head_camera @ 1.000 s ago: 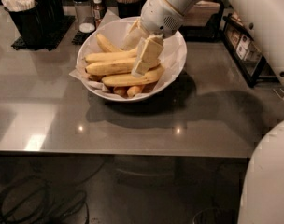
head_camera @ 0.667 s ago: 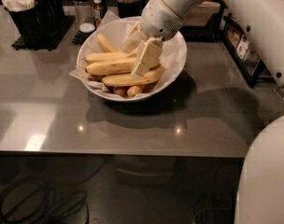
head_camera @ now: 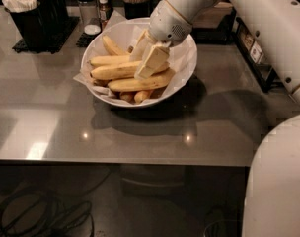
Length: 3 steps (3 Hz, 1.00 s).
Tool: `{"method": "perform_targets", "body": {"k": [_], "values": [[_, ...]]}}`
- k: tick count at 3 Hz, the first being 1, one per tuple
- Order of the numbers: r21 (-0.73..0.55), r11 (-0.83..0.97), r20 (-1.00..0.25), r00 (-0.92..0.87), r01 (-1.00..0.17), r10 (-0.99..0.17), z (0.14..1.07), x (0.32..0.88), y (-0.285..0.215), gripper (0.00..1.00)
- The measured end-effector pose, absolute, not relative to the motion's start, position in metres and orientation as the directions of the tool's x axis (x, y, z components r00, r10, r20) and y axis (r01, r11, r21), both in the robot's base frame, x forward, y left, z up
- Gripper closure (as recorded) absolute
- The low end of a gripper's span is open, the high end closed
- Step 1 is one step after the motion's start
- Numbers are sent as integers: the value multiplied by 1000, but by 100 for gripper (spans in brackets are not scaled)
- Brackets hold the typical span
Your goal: Pick banana from white bowl
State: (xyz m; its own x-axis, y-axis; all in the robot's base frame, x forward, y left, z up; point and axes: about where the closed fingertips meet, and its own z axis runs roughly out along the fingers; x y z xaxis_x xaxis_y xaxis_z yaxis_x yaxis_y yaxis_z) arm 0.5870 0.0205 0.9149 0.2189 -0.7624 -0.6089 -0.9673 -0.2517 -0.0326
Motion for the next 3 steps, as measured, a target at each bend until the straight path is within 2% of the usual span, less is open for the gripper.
{"method": "perform_targets", "body": {"k": [2,3], "values": [[-36,-245,-610,216,-969,-763,914,584,18,99],[-55,-238,-602,222,-970,-767,920,579,14,100]]}}
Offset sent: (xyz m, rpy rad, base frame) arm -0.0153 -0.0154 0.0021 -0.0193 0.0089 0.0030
